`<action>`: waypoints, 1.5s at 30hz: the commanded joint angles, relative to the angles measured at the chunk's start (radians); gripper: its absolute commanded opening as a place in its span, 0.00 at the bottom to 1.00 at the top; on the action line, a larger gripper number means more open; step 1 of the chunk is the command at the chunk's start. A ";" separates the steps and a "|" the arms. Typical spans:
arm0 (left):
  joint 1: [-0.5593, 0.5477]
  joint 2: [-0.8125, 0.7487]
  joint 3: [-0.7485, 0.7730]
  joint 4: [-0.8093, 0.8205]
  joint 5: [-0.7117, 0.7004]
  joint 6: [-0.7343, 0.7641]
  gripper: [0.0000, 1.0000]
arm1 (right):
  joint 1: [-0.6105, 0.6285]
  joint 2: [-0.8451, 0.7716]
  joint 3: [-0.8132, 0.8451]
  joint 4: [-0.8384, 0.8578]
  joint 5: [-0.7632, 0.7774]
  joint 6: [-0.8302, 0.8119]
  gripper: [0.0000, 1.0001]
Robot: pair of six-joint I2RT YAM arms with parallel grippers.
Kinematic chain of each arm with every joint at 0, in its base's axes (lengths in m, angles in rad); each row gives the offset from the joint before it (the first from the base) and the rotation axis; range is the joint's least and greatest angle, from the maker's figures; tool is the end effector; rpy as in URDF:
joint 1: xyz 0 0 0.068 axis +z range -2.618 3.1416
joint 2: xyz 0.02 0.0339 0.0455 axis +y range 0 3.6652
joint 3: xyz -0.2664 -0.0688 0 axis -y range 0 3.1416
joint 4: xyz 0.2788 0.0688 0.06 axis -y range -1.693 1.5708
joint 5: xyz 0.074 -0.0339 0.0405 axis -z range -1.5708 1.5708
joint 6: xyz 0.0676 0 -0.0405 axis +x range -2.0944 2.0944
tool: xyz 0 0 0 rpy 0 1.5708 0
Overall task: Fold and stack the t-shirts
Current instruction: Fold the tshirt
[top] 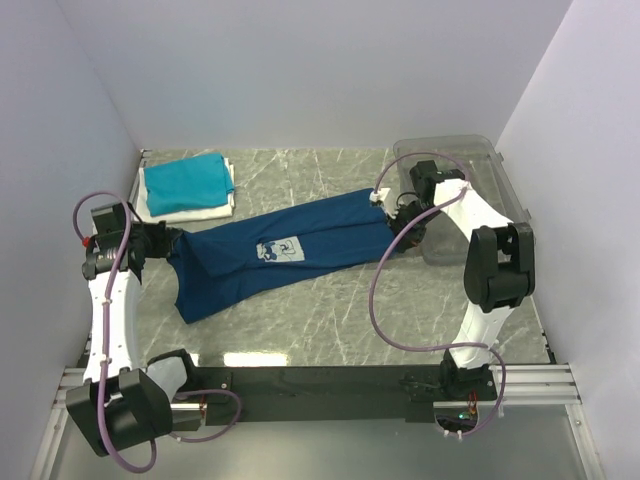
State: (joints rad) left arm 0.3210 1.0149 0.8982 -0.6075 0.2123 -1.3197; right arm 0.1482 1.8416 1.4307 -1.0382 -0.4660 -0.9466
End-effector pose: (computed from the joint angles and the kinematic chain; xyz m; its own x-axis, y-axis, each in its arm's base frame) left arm 0.2590 0.0711 0.2741 -0.0025 -0.9987 -0.0509 -0.6484 0.0404 -0.7602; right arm 0.3784 0.0872 0.1804 -0.4230 -0.7961 -0.4328 -0.9052 0.3928 0.1622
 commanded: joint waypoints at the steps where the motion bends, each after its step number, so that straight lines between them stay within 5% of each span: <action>1: 0.001 0.011 0.036 0.055 0.007 0.030 0.00 | 0.002 -0.036 0.014 0.007 -0.040 0.043 0.00; 19: 0.000 0.157 0.087 0.130 0.007 0.056 0.00 | -0.002 0.085 0.209 0.033 -0.088 0.242 0.00; 28: 0.003 0.191 0.104 0.149 0.024 0.063 0.00 | -0.013 0.068 0.146 0.014 -0.052 0.160 0.00; 37: 0.000 -0.025 0.012 0.042 0.081 0.054 0.00 | -0.036 -0.053 -0.094 -0.082 0.007 -0.144 0.00; 45: 0.001 -0.298 -0.143 -0.100 0.111 -0.018 0.00 | -0.038 -0.097 -0.217 0.035 0.050 -0.048 0.06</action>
State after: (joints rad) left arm 0.3210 0.7612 0.8013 -0.6403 0.2924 -1.3060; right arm 0.1177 1.7927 1.2121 -1.0653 -0.4347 -1.0271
